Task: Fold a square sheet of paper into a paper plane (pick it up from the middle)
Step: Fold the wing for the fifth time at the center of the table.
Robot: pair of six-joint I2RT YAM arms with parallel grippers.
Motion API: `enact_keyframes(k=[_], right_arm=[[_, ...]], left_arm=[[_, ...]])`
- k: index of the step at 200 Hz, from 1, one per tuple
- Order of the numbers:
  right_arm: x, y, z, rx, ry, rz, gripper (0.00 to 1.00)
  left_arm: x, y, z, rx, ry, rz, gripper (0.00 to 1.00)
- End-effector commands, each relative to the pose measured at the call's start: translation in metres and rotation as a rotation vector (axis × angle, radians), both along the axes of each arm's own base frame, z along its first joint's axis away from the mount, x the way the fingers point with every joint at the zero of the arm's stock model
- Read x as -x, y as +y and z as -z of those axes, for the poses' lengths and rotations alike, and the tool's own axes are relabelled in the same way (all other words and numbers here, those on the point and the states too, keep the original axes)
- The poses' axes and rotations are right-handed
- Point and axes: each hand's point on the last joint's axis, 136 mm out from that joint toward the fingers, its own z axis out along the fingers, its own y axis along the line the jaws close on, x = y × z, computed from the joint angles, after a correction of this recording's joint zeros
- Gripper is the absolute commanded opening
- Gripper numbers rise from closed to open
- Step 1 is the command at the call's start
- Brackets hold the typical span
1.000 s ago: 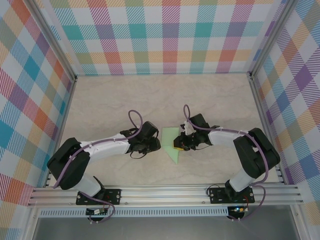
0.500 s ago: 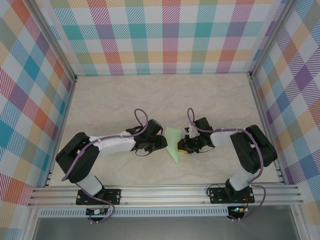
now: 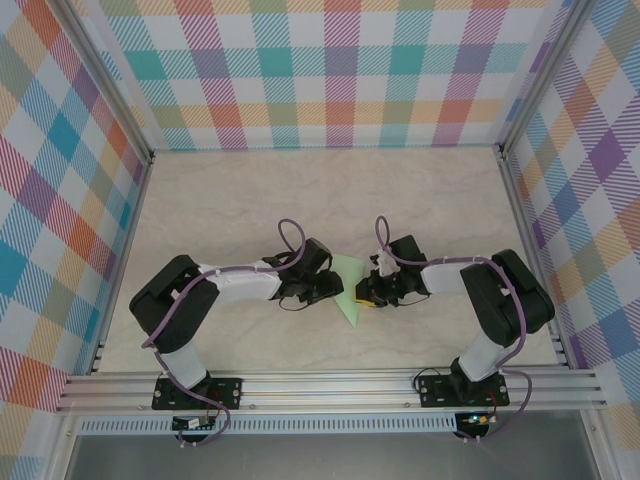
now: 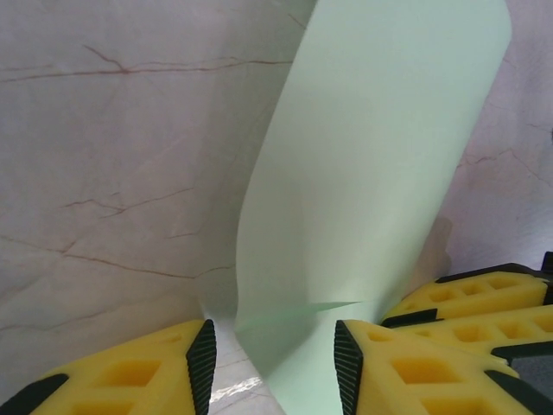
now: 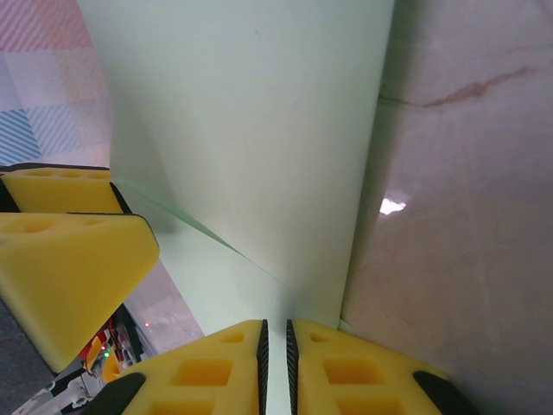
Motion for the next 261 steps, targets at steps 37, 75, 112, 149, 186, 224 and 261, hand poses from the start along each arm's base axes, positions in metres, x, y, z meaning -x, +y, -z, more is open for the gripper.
enact_keyframes(k=[37, 75, 112, 149, 186, 224, 261], right_arm=[[0.005, -0.015, 0.028, 0.093, 0.028, 0.021, 0.16], [0.002, -0.014, 0.023, 0.092, 0.014, 0.019, 0.17], [-0.003, -0.012, 0.005, 0.081, -0.035, 0.007, 0.20], [-0.006, -0.023, -0.019, 0.162, -0.164, 0.009, 0.26], [0.000, -0.038, -0.040, 0.275, -0.374, 0.029, 0.31], [0.011, -0.046, -0.050, 0.304, -0.477, 0.042, 0.37], [0.012, -0.052, -0.049, 0.339, -0.461, 0.056, 0.42]], left_arm=[[-0.005, -0.019, -0.013, 0.070, -0.016, 0.026, 0.25], [-0.005, -0.018, -0.015, 0.062, -0.022, 0.028, 0.13], [-0.006, -0.020, -0.019, 0.068, -0.029, 0.010, 0.03], [-0.007, -0.022, -0.025, 0.067, -0.042, -0.023, 0.00], [-0.006, -0.025, -0.027, 0.062, -0.044, -0.024, 0.00], [-0.005, -0.025, -0.028, 0.056, -0.046, -0.023, 0.00], [-0.005, -0.021, -0.030, 0.048, -0.053, -0.030, 0.00]])
